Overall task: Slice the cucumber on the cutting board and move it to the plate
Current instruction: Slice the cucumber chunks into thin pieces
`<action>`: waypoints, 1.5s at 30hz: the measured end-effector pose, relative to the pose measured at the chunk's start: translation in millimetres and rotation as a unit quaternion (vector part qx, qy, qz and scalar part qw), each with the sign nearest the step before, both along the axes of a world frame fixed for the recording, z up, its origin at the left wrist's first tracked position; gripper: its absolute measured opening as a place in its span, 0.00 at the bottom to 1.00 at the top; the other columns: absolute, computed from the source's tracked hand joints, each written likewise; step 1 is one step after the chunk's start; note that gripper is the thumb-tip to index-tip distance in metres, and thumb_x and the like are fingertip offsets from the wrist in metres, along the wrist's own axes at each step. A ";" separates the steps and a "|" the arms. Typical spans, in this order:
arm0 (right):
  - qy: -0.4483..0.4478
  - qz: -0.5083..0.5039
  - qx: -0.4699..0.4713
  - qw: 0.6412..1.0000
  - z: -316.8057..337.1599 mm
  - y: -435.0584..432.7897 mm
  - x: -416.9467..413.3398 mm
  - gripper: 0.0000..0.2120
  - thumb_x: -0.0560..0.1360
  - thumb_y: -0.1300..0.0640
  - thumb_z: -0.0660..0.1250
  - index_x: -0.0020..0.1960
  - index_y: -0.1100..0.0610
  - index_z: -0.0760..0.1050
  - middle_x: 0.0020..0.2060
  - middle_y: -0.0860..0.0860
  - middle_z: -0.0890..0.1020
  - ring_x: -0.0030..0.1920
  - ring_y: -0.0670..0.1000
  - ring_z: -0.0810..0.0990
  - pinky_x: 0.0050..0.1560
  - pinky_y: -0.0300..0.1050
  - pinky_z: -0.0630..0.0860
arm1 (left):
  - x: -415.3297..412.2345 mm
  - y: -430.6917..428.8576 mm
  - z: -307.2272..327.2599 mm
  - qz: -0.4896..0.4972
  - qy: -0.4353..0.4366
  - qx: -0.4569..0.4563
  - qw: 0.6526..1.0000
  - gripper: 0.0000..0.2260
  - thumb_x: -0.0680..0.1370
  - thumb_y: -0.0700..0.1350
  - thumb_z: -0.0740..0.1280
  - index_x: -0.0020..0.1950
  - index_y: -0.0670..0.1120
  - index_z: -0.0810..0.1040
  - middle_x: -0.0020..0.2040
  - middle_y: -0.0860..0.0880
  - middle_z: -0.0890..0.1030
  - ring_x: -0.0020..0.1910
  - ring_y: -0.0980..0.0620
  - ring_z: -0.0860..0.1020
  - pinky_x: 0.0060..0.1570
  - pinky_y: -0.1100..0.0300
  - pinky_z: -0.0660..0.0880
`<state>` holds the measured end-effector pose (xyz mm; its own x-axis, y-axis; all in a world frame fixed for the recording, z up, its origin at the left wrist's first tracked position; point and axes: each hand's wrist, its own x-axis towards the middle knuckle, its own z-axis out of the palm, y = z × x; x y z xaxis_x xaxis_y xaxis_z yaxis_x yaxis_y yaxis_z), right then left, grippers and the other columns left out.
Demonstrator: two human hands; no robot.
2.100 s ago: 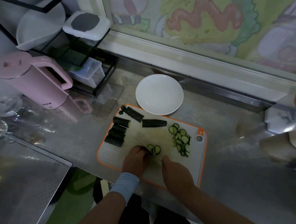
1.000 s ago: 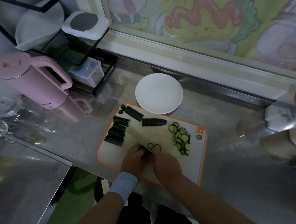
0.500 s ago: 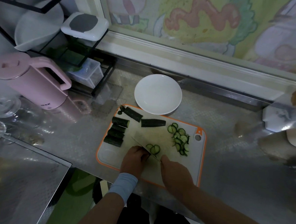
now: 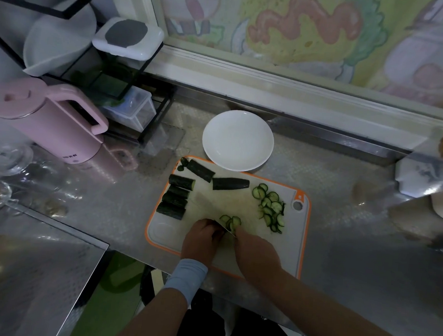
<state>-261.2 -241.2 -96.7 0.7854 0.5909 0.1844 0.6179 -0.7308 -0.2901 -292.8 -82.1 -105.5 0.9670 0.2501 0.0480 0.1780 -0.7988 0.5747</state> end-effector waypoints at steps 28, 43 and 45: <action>0.018 -0.003 -0.013 1.000 10.1 -3.0 -8.3 0.18 0.66 0.60 0.72 0.54 0.58 0.71 0.26 0.49 0.76 0.22 0.49 0.74 0.20 0.39 0.66 | -3.5 0.4 0.7 -0.006 -0.002 0.003 1.000 0.07 0.66 0.37 0.76 0.41 0.45 0.84 0.41 0.46 0.82 0.38 0.46 0.80 0.34 0.60 0.76; -0.033 0.003 0.016 0.999 -5.5 5.2 -0.9 0.16 0.66 0.61 0.66 0.54 0.59 0.72 0.29 0.52 0.80 0.25 0.50 0.78 0.22 0.38 0.72 | -5.4 -2.6 5.2 0.005 -0.003 -0.024 1.000 0.04 0.70 0.38 0.73 0.43 0.43 0.83 0.42 0.45 0.81 0.41 0.45 0.79 0.37 0.61 0.73; -0.009 0.003 -0.005 1.000 -6.7 12.8 3.1 0.23 0.60 0.62 0.76 0.54 0.60 0.75 0.30 0.51 0.80 0.25 0.49 0.78 0.22 0.37 0.70 | -7.7 -1.9 3.6 -0.005 -0.003 -0.017 1.000 0.05 0.69 0.37 0.74 0.44 0.42 0.83 0.43 0.45 0.80 0.43 0.45 0.79 0.38 0.62 0.72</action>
<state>-258.1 -228.4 -103.4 0.7779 0.5981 0.1930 0.6281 -0.7292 -0.2717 -300.5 -84.0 -102.0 0.9692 0.2420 0.0464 0.1661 -0.7807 0.6024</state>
